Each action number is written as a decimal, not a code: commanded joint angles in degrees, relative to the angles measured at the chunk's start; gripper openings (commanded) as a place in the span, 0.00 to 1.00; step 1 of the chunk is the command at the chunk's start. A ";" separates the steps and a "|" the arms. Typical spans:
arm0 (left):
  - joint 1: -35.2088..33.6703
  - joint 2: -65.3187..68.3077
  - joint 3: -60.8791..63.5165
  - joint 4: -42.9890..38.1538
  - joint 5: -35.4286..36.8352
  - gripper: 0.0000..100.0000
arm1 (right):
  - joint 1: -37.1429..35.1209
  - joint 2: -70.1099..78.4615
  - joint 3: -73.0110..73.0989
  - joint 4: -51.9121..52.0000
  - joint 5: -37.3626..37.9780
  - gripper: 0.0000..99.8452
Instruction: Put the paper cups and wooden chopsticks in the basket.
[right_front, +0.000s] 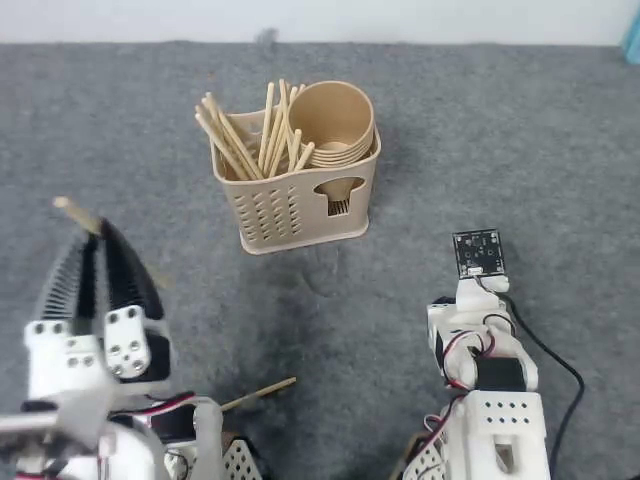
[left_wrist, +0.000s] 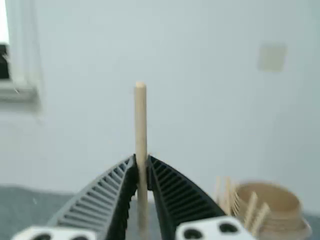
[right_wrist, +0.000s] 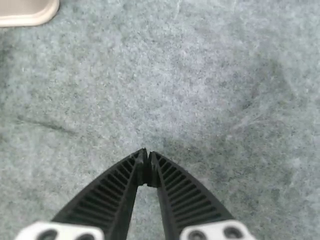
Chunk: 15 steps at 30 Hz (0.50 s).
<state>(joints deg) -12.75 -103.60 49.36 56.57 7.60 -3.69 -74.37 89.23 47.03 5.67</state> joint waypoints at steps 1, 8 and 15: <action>-1.41 -0.97 2.15 -11.96 0.70 0.02 | 0.66 -1.27 -0.53 0.66 0.79 0.01; -1.23 -0.88 13.85 -40.09 0.79 0.02 | 0.66 -1.27 -0.53 0.66 0.70 0.01; 3.78 -0.79 22.29 -65.23 0.79 0.02 | 0.66 -1.27 -0.53 0.48 0.62 0.01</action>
<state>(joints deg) -12.66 -103.60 70.11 0.66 7.60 -3.69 -74.37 89.23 47.03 5.67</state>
